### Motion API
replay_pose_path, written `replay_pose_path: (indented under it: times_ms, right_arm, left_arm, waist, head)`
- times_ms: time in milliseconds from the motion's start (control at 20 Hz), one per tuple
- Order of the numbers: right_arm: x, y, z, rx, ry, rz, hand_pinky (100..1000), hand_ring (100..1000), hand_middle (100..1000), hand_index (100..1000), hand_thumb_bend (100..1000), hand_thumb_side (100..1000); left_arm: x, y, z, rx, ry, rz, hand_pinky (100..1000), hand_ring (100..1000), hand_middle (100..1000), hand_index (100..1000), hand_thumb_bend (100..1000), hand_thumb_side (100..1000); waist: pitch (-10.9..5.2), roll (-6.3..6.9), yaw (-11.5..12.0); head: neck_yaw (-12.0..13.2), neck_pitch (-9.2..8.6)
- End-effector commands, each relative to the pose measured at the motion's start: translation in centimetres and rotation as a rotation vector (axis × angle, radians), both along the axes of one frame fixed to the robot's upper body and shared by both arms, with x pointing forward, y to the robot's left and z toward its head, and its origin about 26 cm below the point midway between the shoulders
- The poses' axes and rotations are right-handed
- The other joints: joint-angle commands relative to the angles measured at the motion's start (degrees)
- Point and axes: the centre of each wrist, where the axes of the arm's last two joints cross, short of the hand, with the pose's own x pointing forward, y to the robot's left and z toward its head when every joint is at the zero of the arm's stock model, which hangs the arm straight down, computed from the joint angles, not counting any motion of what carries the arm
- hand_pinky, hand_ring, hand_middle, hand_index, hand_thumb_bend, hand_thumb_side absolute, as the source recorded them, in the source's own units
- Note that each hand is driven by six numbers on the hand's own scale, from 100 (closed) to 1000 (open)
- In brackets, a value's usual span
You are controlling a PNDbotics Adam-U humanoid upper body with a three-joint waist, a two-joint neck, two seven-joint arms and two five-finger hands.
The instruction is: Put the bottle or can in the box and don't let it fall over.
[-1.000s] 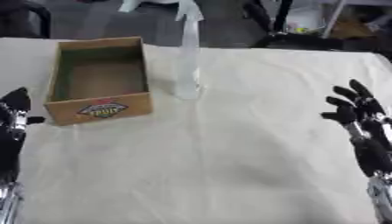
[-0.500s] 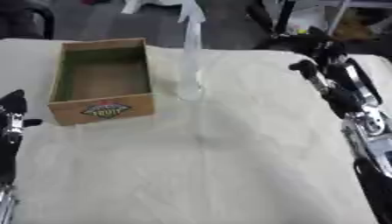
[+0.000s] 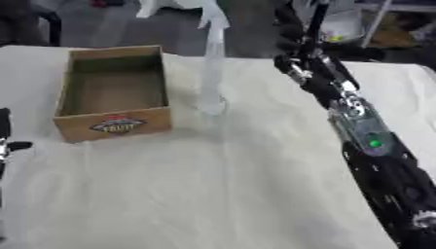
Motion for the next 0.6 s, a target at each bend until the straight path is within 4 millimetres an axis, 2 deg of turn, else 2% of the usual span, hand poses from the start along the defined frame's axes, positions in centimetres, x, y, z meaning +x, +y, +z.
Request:
replay_pose_path:
  times_ms: [50, 250, 600]
  right_arm:
    - [0.9, 0.6, 1.0, -0.024, -0.035, -0.017, 805, 989, 1000, 1000, 548, 516]
    - [1.6, 1.2, 1.7, -0.062, -0.069, -0.043, 836, 1000, 1000, 1000, 575, 509]
    - [2.5, 1.4, 2.8, -0.095, -0.109, -0.091, 840, 1000, 1000, 1000, 574, 507]
  left_arm:
    - [0.3, -0.3, 1.3, 0.008, -0.042, -0.028, 638, 956, 851, 835, 346, 756]
    - [0.5, -0.6, 1.7, 0.012, -0.052, -0.045, 638, 956, 851, 835, 347, 756]
    - [0.7, -0.9, 2.1, 0.018, -0.064, -0.061, 638, 956, 851, 835, 350, 755]
  waist:
    - [-0.37, 0.17, 0.7]
    - [0.1, 0.01, 2.5]
    - [0.59, -0.34, 4.9]
  head:
    - [-1.2, -1.07]
    - [-2.8, -1.68]
    - [-4.7, -2.41]
